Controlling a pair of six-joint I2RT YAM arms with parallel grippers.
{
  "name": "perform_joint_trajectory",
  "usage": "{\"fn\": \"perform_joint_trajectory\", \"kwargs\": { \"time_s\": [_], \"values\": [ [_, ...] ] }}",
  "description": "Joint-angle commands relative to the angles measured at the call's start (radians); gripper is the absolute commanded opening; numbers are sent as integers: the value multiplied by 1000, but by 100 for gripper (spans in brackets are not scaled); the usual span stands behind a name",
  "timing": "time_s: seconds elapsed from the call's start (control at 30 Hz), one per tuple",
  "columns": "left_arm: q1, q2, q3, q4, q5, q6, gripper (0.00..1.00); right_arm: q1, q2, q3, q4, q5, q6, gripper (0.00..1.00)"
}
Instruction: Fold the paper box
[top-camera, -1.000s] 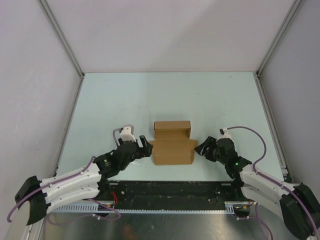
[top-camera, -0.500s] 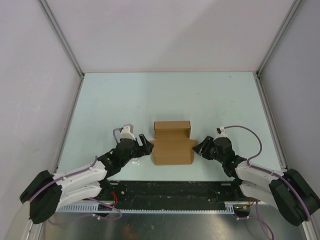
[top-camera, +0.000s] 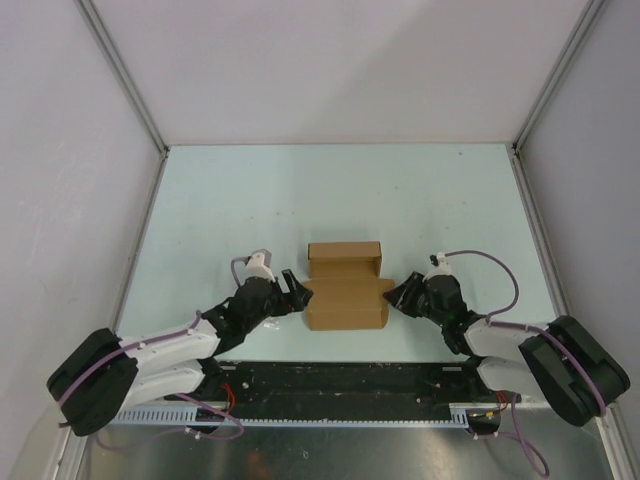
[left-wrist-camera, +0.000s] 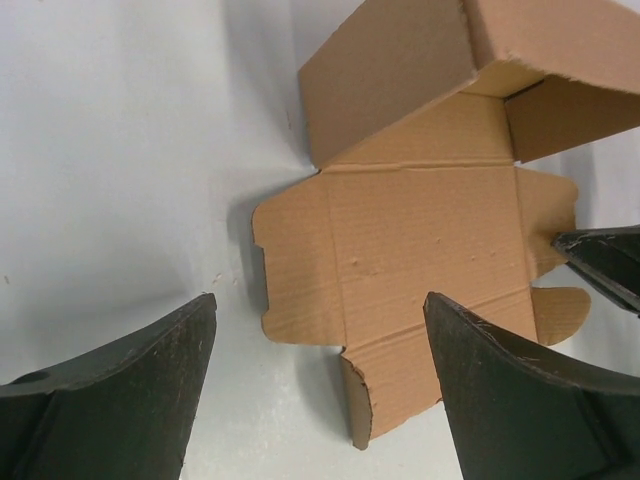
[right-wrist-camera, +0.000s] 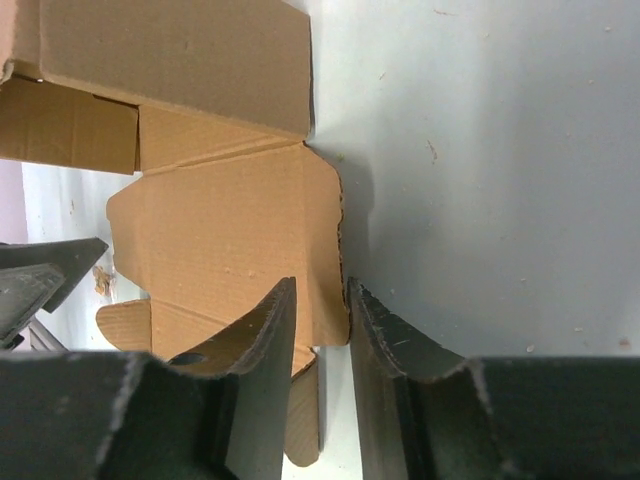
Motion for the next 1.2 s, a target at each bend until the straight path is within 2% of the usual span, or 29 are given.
{"fn": "perform_joint_trajectory", "kwargs": {
  "time_s": [0.0, 0.03, 0.17, 0.33, 0.57, 0.73, 1.0, 1.17],
  "values": [
    [11, 26, -14, 58, 13, -29, 89, 2, 51, -23, 54, 6, -40, 30],
    [11, 31, -18, 61, 8, -33, 89, 2, 65, -23, 68, 6, -42, 29],
    [11, 39, -26, 69, -3, -40, 89, 13, 83, -21, 83, 24, -54, 15],
    [11, 69, -29, 89, -1, -49, 88, 34, 77, -10, 65, 52, -74, 12],
    [11, 146, -26, 147, 17, -72, 76, 53, 57, -3, 40, 56, -83, 11],
    [11, 190, -31, 167, 34, -80, 72, 54, 39, -1, 22, 56, -85, 11],
    [11, 212, -31, 201, 65, -77, 52, 80, 25, 10, -7, 119, -97, 10],
    [11, 212, -34, 198, 60, -56, 39, 140, 12, 39, -61, 193, -118, 10]
  ]
}}
